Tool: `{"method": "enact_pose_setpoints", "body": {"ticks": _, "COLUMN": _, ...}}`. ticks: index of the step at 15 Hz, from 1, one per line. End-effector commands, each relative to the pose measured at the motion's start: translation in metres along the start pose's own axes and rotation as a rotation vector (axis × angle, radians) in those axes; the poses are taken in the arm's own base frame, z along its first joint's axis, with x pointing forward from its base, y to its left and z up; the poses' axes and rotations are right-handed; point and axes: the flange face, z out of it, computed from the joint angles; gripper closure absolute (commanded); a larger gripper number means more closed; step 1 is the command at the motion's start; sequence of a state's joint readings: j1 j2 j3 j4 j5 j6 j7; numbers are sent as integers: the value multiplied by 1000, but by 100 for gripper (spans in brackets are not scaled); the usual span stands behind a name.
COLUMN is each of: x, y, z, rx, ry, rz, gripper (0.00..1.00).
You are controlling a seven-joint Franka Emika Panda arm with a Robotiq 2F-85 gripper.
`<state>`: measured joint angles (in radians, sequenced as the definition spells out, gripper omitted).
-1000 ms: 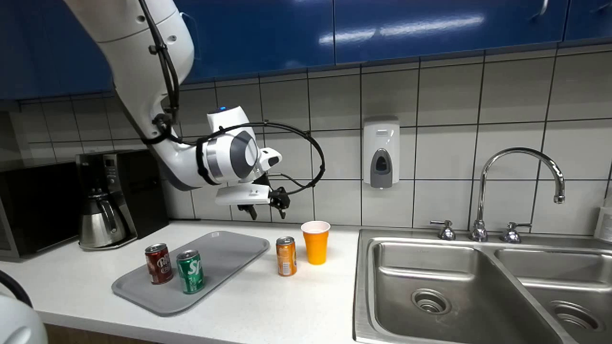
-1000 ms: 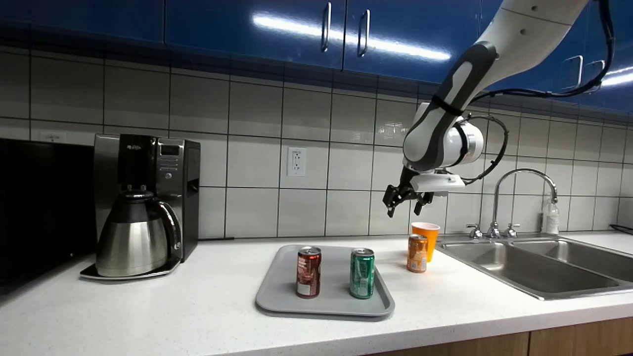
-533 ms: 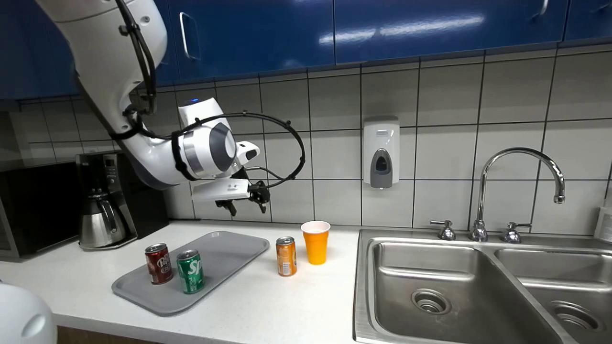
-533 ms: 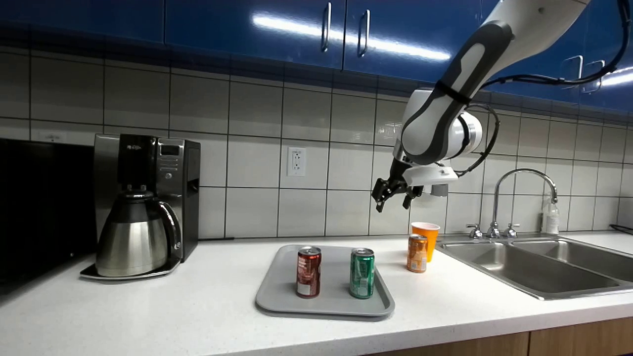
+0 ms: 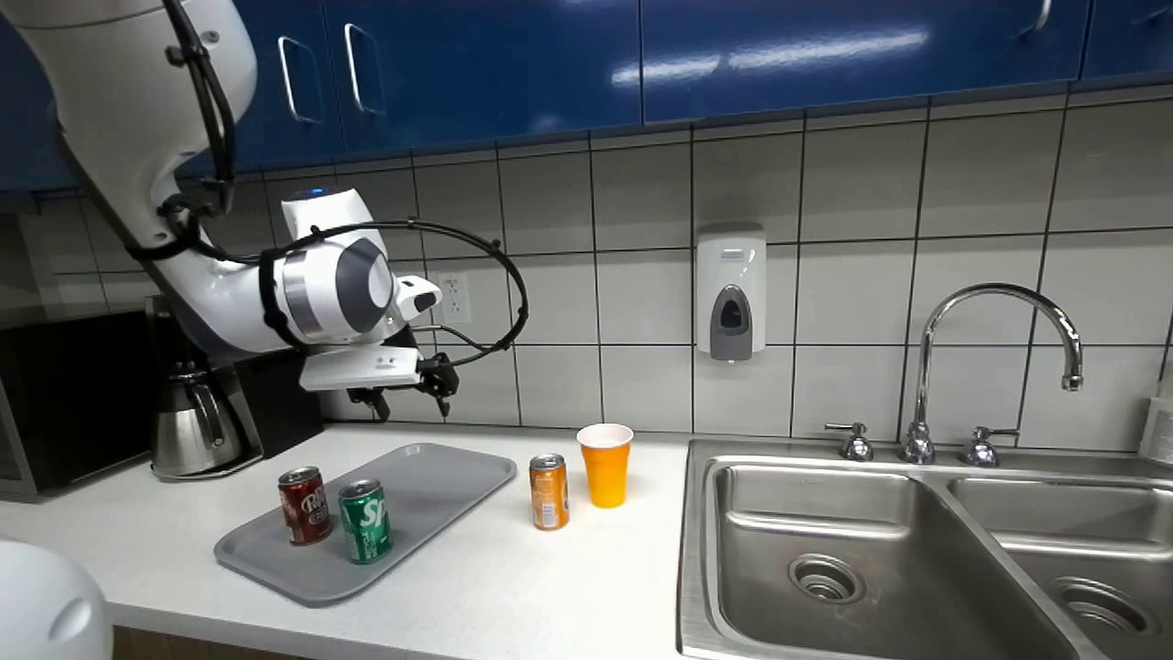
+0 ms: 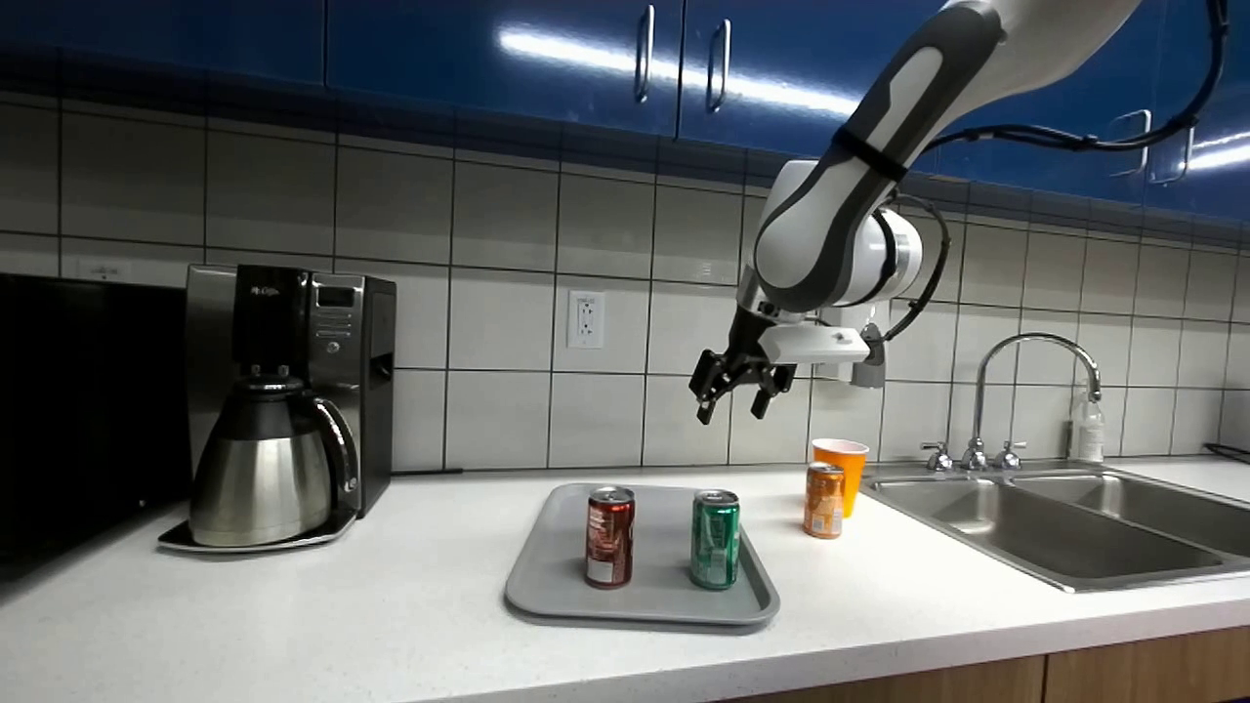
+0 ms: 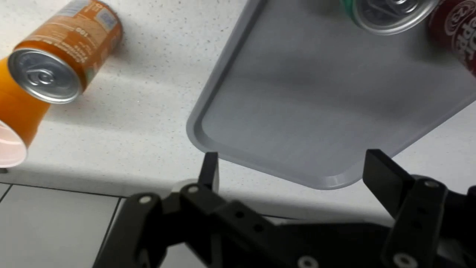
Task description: Take the cans off of the tray
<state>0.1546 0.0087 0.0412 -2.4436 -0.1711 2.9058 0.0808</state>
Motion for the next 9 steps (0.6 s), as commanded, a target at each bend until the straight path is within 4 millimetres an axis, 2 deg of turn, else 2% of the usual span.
{"method": "enact_pose_setpoints", "body": {"ticks": 1, "x": -8, "y": -16, "z": -11, "rx": 26, "ry": -40, "rz": -42, "gripper": 0}}
{"method": "enact_pose_setpoints", "body": {"ticks": 9, "x": -28, "y": -29, "z": 7, "rx": 80, "ry": -139, "rz": -81, "gripper": 0}}
